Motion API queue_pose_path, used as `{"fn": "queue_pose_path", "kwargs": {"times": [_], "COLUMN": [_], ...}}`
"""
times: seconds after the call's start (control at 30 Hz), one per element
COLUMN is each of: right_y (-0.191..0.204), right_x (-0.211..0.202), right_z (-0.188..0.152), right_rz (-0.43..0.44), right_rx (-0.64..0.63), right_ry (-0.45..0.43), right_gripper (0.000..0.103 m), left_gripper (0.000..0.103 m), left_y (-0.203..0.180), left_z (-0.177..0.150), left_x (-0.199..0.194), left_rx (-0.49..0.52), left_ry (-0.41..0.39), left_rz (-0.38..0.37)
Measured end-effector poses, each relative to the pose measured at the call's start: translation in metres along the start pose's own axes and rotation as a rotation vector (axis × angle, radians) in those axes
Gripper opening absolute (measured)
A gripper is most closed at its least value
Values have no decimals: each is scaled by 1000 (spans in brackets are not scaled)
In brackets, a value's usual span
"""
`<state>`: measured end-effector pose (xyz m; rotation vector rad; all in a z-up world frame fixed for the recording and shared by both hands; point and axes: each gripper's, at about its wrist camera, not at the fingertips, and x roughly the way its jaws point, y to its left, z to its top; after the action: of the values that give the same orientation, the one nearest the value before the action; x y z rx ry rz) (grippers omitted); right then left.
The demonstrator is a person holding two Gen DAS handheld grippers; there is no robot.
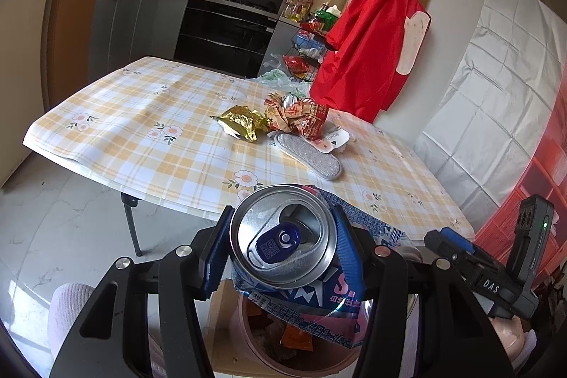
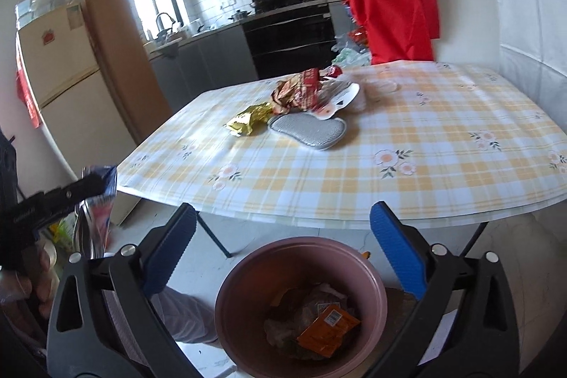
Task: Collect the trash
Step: 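Move the can and orange packet over the bin and open both grippers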
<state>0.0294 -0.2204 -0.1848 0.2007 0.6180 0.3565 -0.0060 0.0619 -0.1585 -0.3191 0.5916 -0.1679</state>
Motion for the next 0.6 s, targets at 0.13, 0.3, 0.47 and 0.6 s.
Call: {"fn": "queue_pose_path", "kwargs": {"times": [0.13, 0.3, 0.47, 0.6], "right_y": [-6, -12, -21, -24], "right_x": [-4, -8, -11, -14], "right_z": [0, 0, 0, 3], "right_rz": [-18, -47, -81, -116], "right_rx": [19, 38, 64, 66], "right_ry": [-19, -44, -65, -94], "right_gripper": [97, 97, 97, 97], "left_gripper": [53, 53, 53, 53], "left_y": [-7, -21, -34, -44], "left_z": [-4, -15, -22, -20], "left_x": [6, 25, 50, 64], "left_rx": [17, 57, 93, 103], "left_ry": [25, 92, 140, 148], "left_rz": [-13, -48, -74, -93]}}
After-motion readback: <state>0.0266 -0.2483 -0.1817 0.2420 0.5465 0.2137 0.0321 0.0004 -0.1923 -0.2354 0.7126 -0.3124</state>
